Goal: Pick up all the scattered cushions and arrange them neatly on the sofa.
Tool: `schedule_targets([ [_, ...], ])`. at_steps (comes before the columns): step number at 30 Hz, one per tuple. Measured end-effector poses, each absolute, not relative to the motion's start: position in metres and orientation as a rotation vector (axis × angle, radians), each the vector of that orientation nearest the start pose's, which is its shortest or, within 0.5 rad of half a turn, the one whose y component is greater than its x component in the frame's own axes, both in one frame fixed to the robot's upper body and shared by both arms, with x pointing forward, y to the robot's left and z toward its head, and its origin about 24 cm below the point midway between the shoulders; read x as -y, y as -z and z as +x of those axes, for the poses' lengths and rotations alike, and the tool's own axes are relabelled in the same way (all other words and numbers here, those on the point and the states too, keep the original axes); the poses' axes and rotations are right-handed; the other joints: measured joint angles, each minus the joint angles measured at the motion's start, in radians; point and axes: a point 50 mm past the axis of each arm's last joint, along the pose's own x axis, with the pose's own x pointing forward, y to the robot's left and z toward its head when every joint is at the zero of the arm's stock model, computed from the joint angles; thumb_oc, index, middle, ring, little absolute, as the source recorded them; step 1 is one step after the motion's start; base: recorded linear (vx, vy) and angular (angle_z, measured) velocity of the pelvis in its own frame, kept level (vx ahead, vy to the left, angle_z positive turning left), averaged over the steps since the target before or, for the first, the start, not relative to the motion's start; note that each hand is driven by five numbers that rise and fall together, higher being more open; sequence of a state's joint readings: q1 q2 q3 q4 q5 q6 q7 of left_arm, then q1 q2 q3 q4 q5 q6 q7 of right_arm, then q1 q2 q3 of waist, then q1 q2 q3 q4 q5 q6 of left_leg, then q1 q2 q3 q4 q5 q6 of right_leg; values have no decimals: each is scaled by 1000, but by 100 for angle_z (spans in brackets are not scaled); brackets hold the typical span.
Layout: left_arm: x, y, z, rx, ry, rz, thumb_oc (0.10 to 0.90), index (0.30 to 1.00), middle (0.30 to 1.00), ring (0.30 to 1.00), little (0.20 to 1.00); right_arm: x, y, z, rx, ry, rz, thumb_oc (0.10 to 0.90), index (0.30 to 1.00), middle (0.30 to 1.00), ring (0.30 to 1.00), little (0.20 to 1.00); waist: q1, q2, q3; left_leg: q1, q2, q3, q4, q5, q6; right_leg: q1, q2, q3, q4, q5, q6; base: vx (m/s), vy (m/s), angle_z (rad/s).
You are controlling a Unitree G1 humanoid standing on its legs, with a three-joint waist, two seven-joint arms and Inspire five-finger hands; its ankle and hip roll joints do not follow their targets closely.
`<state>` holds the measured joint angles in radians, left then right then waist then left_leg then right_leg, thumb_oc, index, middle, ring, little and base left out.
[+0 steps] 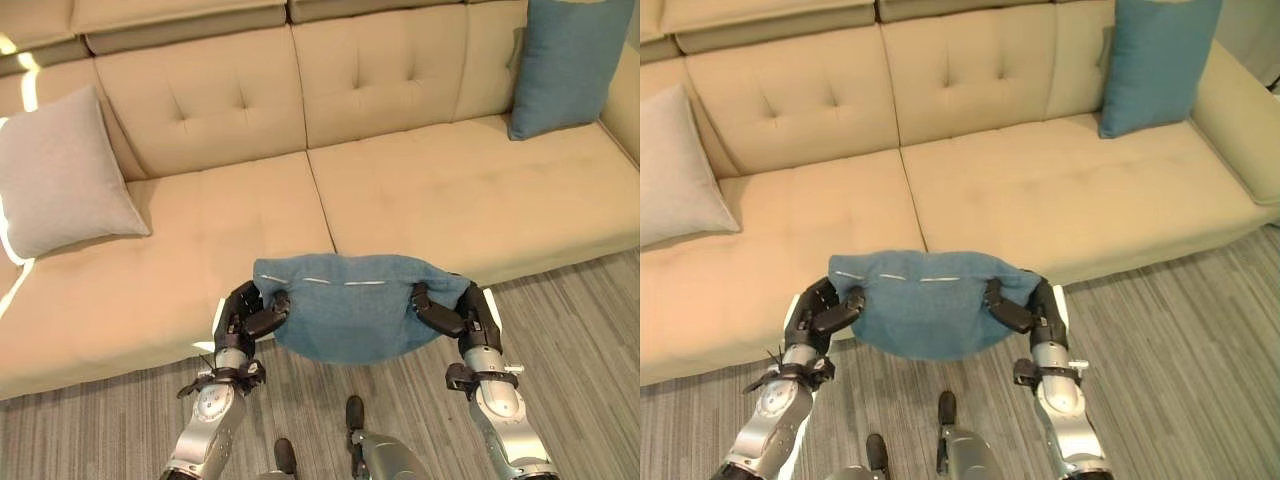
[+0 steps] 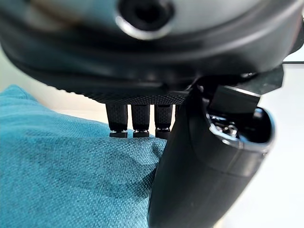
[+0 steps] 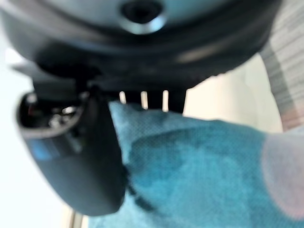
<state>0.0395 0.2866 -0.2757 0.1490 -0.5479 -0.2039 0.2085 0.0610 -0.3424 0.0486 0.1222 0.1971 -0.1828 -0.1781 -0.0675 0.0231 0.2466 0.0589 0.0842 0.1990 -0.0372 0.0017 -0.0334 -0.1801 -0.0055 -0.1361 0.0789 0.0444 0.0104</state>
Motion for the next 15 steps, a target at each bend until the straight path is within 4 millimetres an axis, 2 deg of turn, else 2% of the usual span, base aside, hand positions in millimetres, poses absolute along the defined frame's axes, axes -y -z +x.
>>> schedule_targets([
  [2,-163,-5,234,-117,-53,-263,400,300,300,300,300,224,-28,235,-2,170,-149,400,300,300,300,300,3,0,0,-18,7,-23,47,0,-1,6,0,-12,9,-12,-14,42,-150,33],
  [5,-159,-1,233,-140,-43,-268,400,300,300,300,300,227,-26,233,-13,182,-152,400,300,300,300,300,6,-9,0,-110,-4,-61,247,-7,-7,38,-19,-21,-8,-17,-37,32,-54,18],
  [6,-158,0,232,-146,-39,-267,400,300,300,300,300,228,-26,232,-16,184,-155,400,300,300,300,300,10,-9,-1,-122,-10,-85,276,-21,0,50,-22,-19,-16,-14,-43,81,-40,-5],
  [8,-155,1,231,-151,-28,-270,400,300,300,300,300,231,-24,230,-31,191,-163,400,300,300,300,300,22,-12,-12,-154,-32,-131,258,-36,-11,63,-19,2,-37,-25,-59,167,-24,-14],
  [9,-154,1,230,-151,-27,-271,400,300,300,300,300,231,-24,230,-33,191,-163,400,300,300,300,300,27,-16,-14,-157,-43,-132,236,-36,-12,63,-19,5,-41,-20,-50,126,1,-8],
  [12,-153,1,231,-150,-18,-265,400,300,300,300,300,233,-22,228,-44,200,-166,400,300,300,300,300,29,-40,-15,-218,-87,-141,184,-29,-11,80,-10,13,-76,-7,-46,83,31,-11],
  [13,-153,1,231,-154,-18,-262,400,300,300,300,300,233,-22,228,-46,205,-164,400,300,300,300,300,38,-53,-14,-267,-105,-166,175,-24,-17,96,6,36,-99,-3,-55,140,85,-33],
  [15,-155,3,229,-166,-22,-259,400,300,300,300,300,231,-21,228,-46,206,-159,400,300,300,300,300,55,-59,-18,-273,-121,-196,140,-18,4,107,23,71,-114,3,-49,209,116,-67],
])
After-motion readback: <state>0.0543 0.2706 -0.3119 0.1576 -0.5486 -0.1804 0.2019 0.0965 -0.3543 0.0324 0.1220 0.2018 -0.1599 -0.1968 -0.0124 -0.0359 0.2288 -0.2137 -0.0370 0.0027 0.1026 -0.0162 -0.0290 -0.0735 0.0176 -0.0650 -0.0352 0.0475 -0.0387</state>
